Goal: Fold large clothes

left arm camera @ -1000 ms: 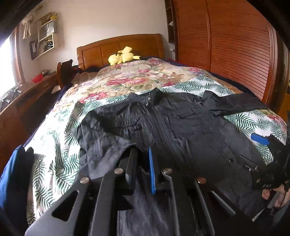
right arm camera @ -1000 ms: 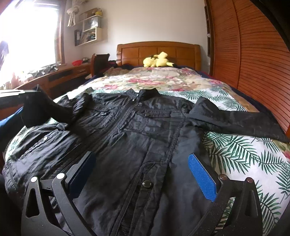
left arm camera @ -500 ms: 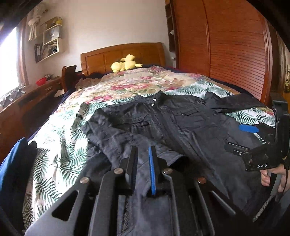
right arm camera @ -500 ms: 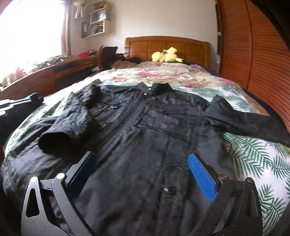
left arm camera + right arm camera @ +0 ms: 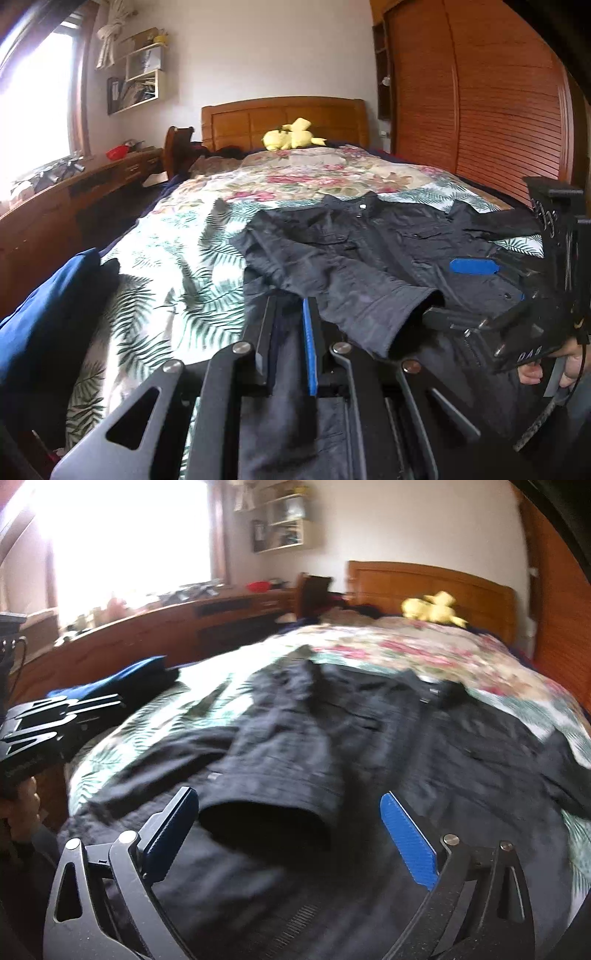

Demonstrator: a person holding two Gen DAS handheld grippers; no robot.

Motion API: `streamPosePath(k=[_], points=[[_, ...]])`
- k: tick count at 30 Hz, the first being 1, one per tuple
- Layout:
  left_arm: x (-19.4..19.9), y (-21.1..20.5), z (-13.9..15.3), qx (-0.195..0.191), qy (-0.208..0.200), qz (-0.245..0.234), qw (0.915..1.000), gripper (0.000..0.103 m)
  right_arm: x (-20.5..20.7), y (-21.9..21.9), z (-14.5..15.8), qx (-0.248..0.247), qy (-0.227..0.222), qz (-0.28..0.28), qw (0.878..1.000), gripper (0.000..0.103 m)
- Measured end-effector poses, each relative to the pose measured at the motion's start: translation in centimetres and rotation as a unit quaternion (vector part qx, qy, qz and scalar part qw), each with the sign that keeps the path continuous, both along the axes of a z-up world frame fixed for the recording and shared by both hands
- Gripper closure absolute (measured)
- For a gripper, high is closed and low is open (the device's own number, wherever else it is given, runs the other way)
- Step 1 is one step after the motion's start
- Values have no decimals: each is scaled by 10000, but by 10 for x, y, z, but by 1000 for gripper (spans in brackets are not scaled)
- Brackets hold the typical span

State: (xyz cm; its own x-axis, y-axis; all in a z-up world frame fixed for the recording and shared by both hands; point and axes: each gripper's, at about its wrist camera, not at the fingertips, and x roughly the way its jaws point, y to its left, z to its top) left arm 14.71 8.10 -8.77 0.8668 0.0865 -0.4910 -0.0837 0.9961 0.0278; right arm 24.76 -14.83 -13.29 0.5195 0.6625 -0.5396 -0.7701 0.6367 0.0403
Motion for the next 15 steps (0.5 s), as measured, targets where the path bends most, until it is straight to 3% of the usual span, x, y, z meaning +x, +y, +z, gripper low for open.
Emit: streamPosePath(k=[10,15], points=[[-12,27,-7,-51,34,253,9997,94,-7,63,-25,-498,76,593,9970,13],[-15,30,-7,-83,12,277,9996,94,3,72,-45,-804,387,587,9943,19]])
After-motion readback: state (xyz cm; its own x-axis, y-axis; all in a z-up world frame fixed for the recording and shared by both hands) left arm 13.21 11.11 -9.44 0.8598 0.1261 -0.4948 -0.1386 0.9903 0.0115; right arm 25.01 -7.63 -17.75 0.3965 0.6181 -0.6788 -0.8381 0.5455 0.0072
